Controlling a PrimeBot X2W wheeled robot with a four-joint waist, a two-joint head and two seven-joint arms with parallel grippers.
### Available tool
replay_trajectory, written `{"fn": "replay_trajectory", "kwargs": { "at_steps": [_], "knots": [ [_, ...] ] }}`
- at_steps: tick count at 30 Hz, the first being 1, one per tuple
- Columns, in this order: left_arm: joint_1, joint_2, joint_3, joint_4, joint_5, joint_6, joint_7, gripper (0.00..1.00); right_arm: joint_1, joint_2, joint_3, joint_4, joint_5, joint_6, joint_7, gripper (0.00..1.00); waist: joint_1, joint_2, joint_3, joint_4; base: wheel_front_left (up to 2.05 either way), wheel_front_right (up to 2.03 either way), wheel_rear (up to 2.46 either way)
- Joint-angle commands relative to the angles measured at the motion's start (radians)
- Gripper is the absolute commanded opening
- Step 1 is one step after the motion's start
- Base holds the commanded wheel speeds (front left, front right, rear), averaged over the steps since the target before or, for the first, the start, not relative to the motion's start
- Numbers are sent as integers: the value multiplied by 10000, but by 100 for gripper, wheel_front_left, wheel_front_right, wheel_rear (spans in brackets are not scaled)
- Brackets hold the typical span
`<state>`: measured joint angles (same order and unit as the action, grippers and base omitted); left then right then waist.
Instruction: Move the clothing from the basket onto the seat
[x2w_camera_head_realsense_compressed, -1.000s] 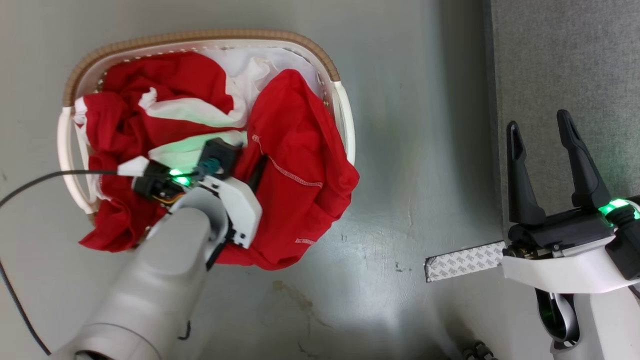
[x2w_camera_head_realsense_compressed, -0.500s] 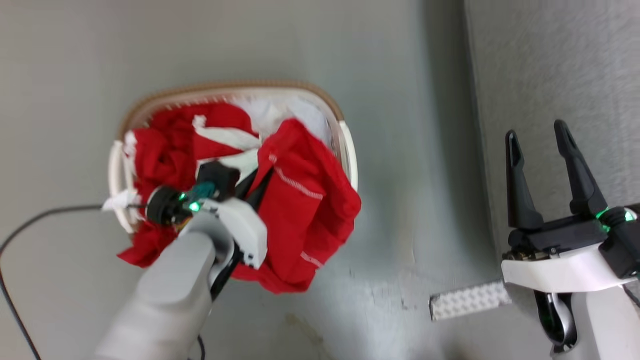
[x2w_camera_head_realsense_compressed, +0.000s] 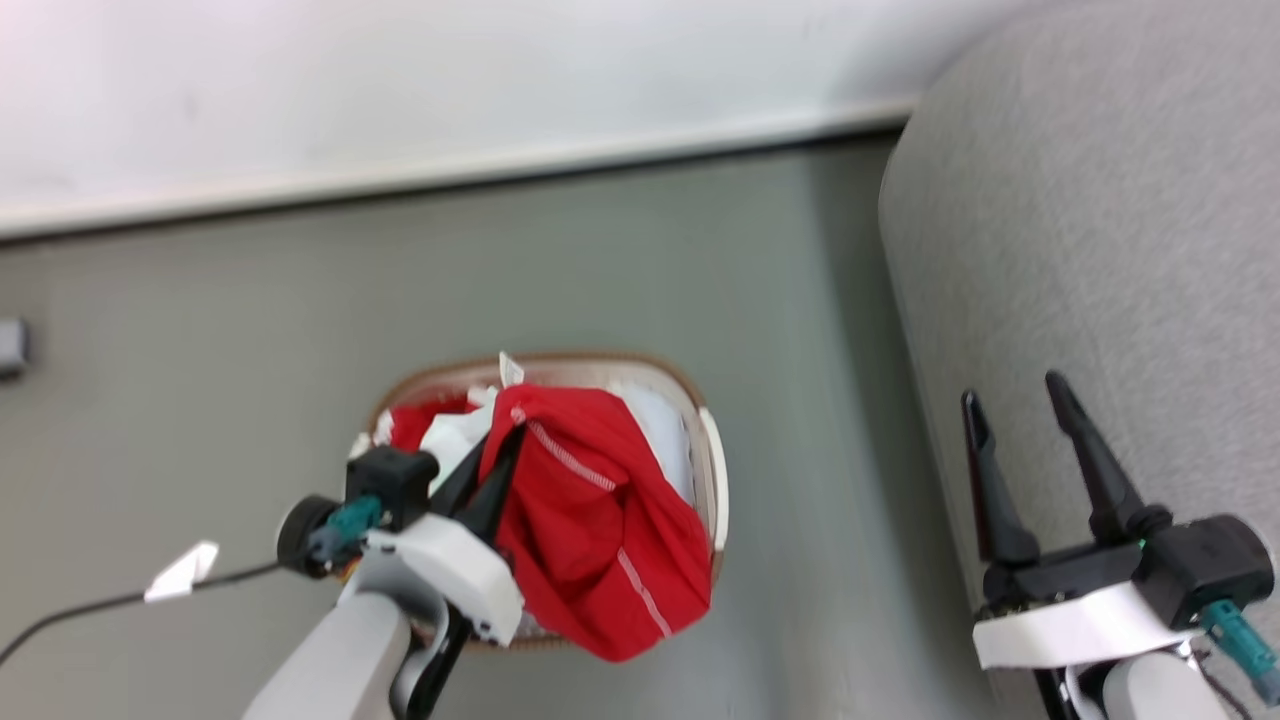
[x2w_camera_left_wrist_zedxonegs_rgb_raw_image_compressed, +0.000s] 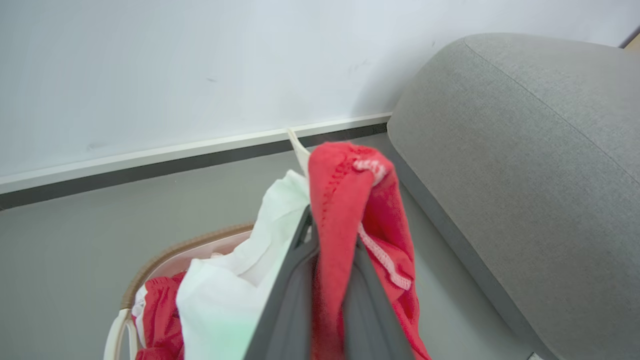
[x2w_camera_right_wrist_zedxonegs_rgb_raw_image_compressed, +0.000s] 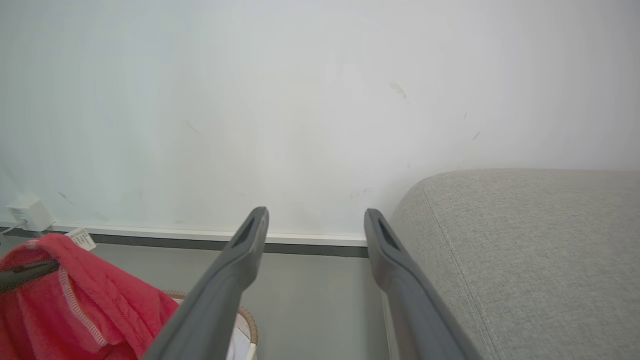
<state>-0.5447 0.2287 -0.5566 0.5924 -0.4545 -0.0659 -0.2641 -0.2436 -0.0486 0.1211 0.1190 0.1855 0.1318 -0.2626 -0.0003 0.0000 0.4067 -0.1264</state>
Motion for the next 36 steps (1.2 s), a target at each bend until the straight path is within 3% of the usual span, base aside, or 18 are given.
{"fn": "replay_trajectory", "kwargs": {
  "at_steps": [1, 15, 25, 36],
  "knots": [
    [471, 149, 93, -372, 88, 119, -5, 0, 276, -29, 62, 142, 92, -21, -35, 100, 3, 0, -1188, 102, 0, 0, 0],
    [2559, 695, 477, -2614, -347, 981, 230, 0, 1537, -29, 348, 674, 209, -21, -33, 100, 3, 0, -3588, -235, 0, 0, 0],
    [3237, 1090, 570, -4208, -412, 1516, 743, 0, 1679, -29, 650, 614, 172, -21, -33, 100, 3, 0, -3958, -311, 0, 0, 0],
    [3027, 1241, 364, -5237, -195, 1593, 1116, 0, 658, -31, 2829, 1084, -250, -21, -33, 100, 3, 0, -4047, -317, 0, 0, 0]
  ]
}}
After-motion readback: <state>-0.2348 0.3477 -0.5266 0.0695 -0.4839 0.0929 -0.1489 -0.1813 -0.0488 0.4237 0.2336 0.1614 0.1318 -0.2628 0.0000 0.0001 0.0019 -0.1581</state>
